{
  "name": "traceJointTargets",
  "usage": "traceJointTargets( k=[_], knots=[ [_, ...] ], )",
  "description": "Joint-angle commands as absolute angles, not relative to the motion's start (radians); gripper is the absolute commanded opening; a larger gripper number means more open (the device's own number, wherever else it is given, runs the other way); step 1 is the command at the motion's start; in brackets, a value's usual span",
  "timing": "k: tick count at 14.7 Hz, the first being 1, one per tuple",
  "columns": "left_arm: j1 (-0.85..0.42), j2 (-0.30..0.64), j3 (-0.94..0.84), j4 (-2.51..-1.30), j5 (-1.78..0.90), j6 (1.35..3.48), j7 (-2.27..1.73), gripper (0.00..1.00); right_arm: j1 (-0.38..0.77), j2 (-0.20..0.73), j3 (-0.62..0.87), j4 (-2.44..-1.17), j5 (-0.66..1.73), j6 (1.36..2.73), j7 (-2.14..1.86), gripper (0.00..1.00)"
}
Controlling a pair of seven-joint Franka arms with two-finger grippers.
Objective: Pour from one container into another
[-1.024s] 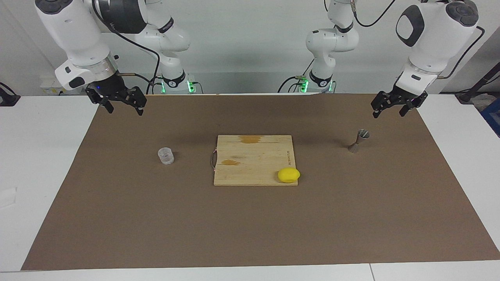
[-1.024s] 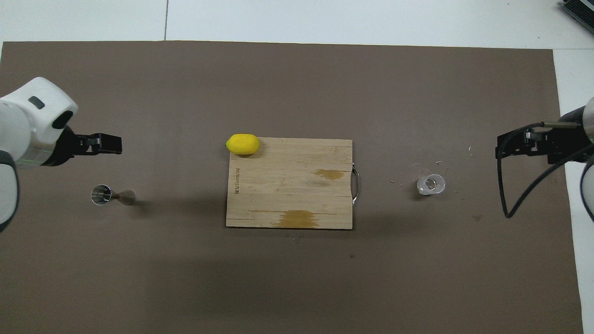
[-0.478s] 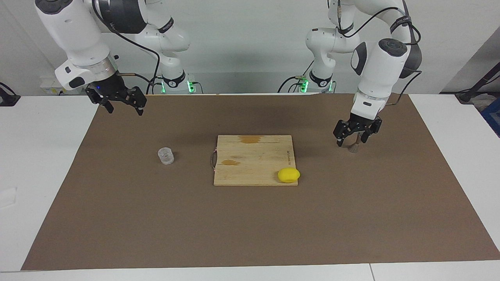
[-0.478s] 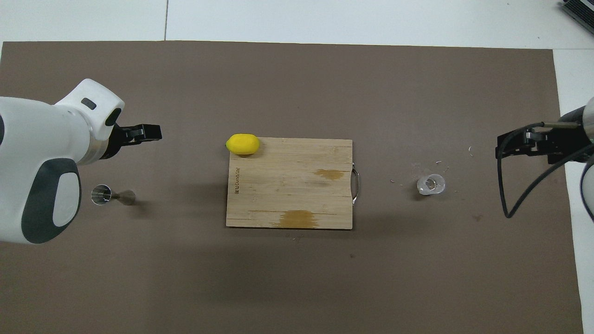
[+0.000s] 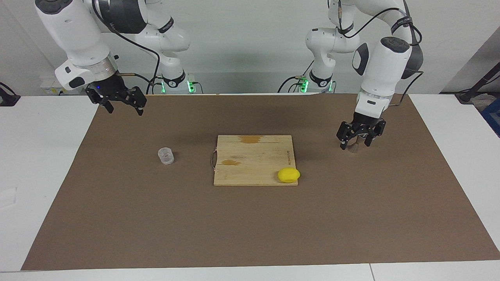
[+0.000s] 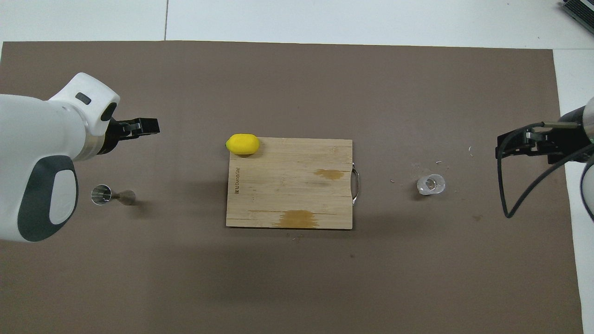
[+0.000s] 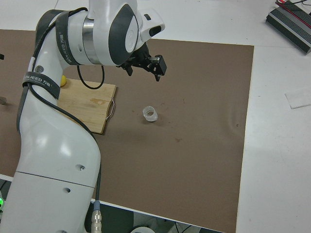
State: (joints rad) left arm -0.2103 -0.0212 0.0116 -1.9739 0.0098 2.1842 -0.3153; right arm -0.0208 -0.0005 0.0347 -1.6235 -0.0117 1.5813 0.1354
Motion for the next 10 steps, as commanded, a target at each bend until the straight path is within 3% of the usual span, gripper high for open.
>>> traceJointTargets(
  k=[1,5,10],
  knots=[
    [-0.222,0.001,0.018,-1.872,0.022,2.028,-0.341,1.00,-0.034,-0.009,0.043,-1.628,-0.014,1.580,0.124,1.00],
    [-0.213,0.012,0.021,-1.824,0.020,1.881,-0.339,1.00,-0.034,-0.009,0.043,-1.628,-0.015,1.580,0.124,1.00],
    [-0.172,0.017,0.035,-1.798,-0.100,1.856,-0.330,1.00,-0.034,-0.009,0.043,-1.628,-0.015,1.580,0.124,1.00]
  ],
)
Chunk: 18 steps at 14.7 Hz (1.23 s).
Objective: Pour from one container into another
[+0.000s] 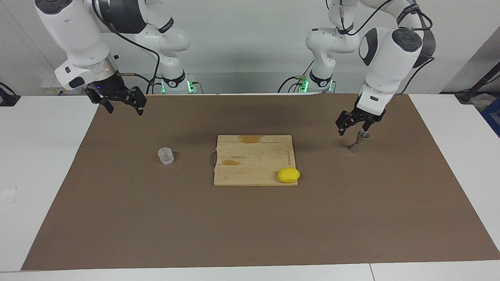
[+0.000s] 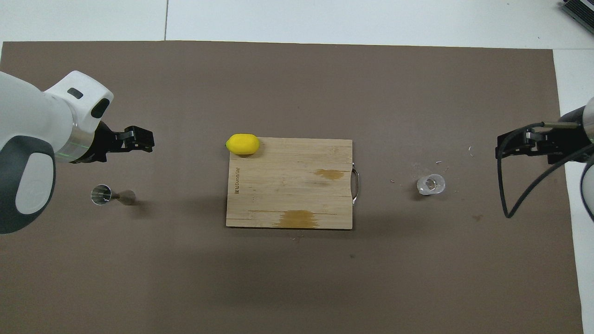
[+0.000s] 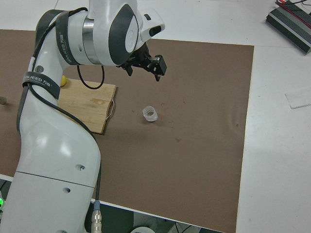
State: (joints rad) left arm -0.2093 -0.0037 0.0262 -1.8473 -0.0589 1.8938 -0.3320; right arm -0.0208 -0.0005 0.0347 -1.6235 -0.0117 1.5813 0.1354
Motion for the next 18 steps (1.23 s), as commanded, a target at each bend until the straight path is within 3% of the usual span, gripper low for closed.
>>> traceJointTargets(
  k=[1,9,18],
  knots=[
    [-0.146,0.017,0.034,-1.796,-0.106,1.859,-0.310,1.00,-0.034,-0.009,0.043,-1.628,-0.014,1.580,0.124,1.00],
    [0.087,0.020,0.035,-1.844,-0.389,1.832,0.199,1.00,-0.034,-0.009,0.041,-1.628,-0.015,1.580,0.124,1.00],
    [0.267,0.127,0.034,-1.830,-0.531,1.766,0.907,1.00,-0.034,-0.009,0.043,-1.628,-0.014,1.572,0.121,1.00]
  ],
)
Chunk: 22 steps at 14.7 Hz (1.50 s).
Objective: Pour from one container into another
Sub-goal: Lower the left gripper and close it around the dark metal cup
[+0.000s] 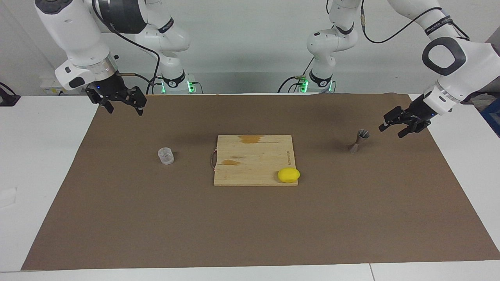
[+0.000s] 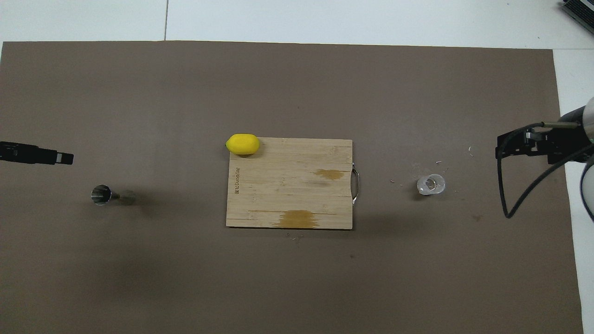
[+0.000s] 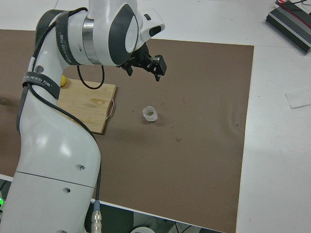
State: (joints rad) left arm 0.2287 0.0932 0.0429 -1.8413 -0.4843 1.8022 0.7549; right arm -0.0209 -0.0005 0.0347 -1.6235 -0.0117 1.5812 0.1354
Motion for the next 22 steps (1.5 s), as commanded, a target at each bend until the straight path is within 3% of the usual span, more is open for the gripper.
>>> traceJointTargets(
  k=[1,8,13,17,22],
  knots=[
    [0.287,0.143,0.034,-1.830,-0.564,1.732,0.969,1.00,-0.034,-0.009,0.043,-1.628,-0.014,1.572,0.123,1.00],
    [0.394,0.232,0.035,-1.842,-0.810,1.491,1.377,1.00,-0.034,-0.009,0.041,-1.628,-0.014,1.572,0.121,1.00],
    [0.459,0.290,0.034,-1.858,-0.844,1.433,1.665,1.00,-0.035,-0.009,0.041,-1.628,-0.014,1.571,0.120,1.00],
    [0.494,0.288,0.034,-1.950,-0.891,1.413,1.886,1.00,-0.035,-0.009,0.041,-1.628,-0.014,1.571,0.120,1.00],
    [0.541,0.368,0.035,-1.970,-0.927,1.347,2.037,1.00,-0.035,-0.009,0.041,-1.628,-0.014,1.571,0.118,1.00]
  ],
)
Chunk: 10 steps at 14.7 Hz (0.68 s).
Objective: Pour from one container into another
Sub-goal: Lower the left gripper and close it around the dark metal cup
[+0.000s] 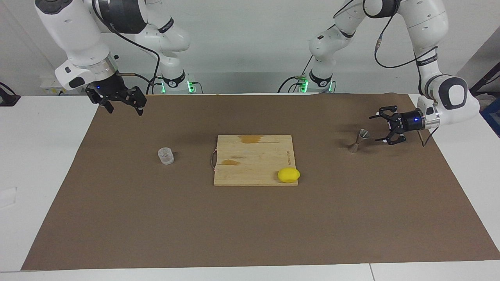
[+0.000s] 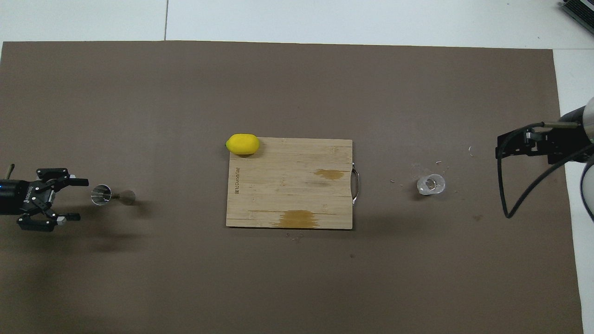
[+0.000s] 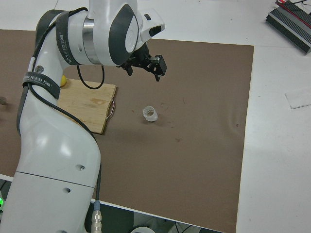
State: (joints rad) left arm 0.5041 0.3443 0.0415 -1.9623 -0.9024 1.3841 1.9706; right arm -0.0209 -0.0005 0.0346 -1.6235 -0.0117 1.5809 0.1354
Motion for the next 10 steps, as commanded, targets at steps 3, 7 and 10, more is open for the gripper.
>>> traceJointTargets(
  k=[3,7,10],
  knots=[
    [0.537,0.373,0.035,-1.989,-0.965,1.358,2.262,1.00,-0.035,-0.009,0.041,-1.628,-0.014,1.571,0.118,1.00],
    [0.526,0.365,0.035,-2.032,-1.021,1.385,2.296,1.00,-0.035,-0.009,0.041,-1.629,-0.014,1.571,0.118,1.00],
    [0.509,0.356,0.035,-2.078,-1.063,1.402,2.318,1.00,-0.035,-0.009,0.041,-1.629,-0.014,1.571,0.120,1.00]
  ],
)
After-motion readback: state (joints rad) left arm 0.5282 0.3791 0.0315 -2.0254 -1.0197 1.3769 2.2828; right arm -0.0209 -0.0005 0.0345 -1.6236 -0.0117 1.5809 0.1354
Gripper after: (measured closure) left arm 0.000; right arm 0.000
